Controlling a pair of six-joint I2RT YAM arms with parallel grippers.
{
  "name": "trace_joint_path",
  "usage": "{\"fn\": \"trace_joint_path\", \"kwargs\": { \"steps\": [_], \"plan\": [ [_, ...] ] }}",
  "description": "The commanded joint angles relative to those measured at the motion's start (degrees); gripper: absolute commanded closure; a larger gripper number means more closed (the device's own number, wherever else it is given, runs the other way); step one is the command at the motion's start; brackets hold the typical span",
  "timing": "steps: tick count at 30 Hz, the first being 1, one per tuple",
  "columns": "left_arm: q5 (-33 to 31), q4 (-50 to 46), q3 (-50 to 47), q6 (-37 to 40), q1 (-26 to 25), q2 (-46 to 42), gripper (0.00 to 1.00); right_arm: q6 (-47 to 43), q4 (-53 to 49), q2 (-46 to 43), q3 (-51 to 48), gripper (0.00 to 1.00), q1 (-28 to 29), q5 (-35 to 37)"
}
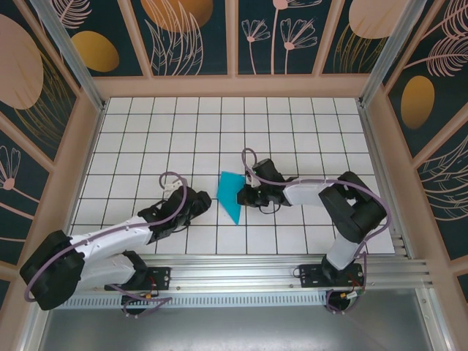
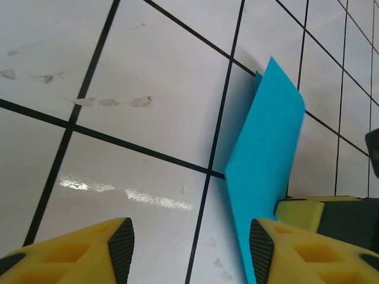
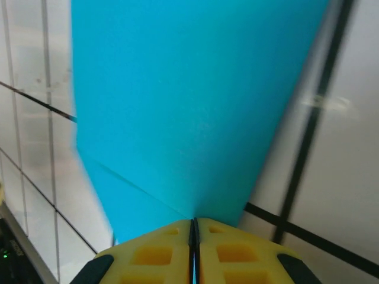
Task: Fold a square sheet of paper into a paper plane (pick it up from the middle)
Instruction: Fold the wing for the fifth time at the center of the table.
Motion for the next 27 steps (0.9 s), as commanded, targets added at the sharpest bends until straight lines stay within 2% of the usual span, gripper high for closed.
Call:
{"fn": "trace_joint_path", "kwargs": {
  "steps": [1,9,17,27],
  "plan": [
    [3.1,2.8,2.3,1.8,0.3,2.1,0.43,-0.3,3.6,1.0,-2.4,0.88,-1.1,-1.8],
    [11.0,8.5,6.6,1.7,1.2,10.3,0.39,-0.6,5.3,2.3,-4.6,0.87,-1.6,-3.2],
    [15.3,12.0,9.1,1.3,3.9,19.3,0.37,-1.9,3.7,3.0,-3.6,0.87,-1.7,-1.8],
    [23.1,21.2,11.0,3.9,7.2,26.4,0.47,-3.5,2.6,3.9,-2.6,0.87,-1.7,-1.2]
  ]
}}
